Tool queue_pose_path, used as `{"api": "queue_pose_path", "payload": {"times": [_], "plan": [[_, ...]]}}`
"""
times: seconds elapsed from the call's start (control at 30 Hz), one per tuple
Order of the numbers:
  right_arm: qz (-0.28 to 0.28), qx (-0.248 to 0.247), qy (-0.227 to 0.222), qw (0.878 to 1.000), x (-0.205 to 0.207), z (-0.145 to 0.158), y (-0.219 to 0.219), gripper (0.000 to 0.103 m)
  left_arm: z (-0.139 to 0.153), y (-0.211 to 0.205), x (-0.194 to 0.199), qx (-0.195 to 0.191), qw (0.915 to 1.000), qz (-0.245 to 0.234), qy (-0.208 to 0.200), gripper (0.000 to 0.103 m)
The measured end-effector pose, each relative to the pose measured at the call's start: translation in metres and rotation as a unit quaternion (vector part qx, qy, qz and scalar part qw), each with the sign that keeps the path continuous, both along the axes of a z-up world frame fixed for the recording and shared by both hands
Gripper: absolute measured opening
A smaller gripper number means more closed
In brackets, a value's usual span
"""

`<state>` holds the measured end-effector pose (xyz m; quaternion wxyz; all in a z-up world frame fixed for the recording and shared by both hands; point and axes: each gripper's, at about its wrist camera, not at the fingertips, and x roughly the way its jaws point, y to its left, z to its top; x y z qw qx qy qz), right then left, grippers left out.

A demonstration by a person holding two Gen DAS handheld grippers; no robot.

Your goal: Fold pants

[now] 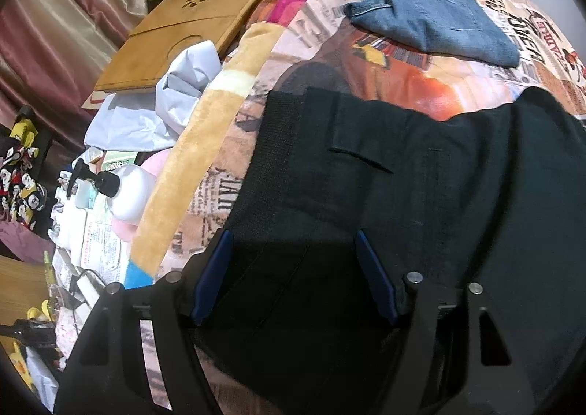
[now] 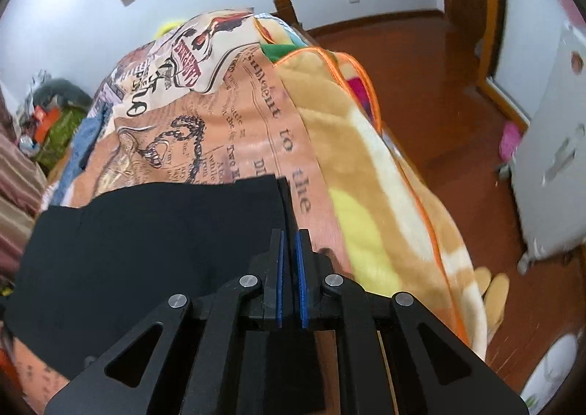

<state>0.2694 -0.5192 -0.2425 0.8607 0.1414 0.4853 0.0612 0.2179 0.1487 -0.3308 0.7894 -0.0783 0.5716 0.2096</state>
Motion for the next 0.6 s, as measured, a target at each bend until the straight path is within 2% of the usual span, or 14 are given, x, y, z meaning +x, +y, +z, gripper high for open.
{"api": "queue_pose_path", "payload": {"times": [0.07,0.17,0.23,0.33,0.47,0.53,0.6], "plan": [[-0.005,0.002,-0.003,1.0,-0.01,0.008,-0.002,0.007,0.015,-0.009,0.001,-0.018,0.9996,-0.015,-0.017,0.069],[0.0,0.015,-0.007,1.0,-0.023,0.018,0.002,0.019,0.049,-0.038,0.005,-0.017,0.9965,-0.057,-0.059,0.069],[0.006,0.021,-0.012,1.0,-0.031,0.023,0.009,0.025,0.067,-0.059,0.009,-0.022,0.9923,-0.09,-0.082,0.069],[0.02,0.045,-0.007,0.999,-0.037,0.022,0.024,0.026,0.085,-0.098,0.018,-0.043,0.983,-0.147,-0.101,0.069],[0.07,0.063,-0.004,0.995,-0.04,0.021,0.06,0.027,0.081,-0.15,0.025,-0.064,0.9683,-0.222,-0.095,0.069],[0.096,0.056,0.0,0.994,-0.039,0.017,0.079,0.028,0.069,-0.17,0.026,-0.06,0.9645,-0.246,-0.074,0.069],[0.112,0.042,0.013,0.993,-0.035,0.008,0.091,0.034,0.048,-0.185,0.022,-0.063,0.9616,-0.263,-0.043,0.069]]}}
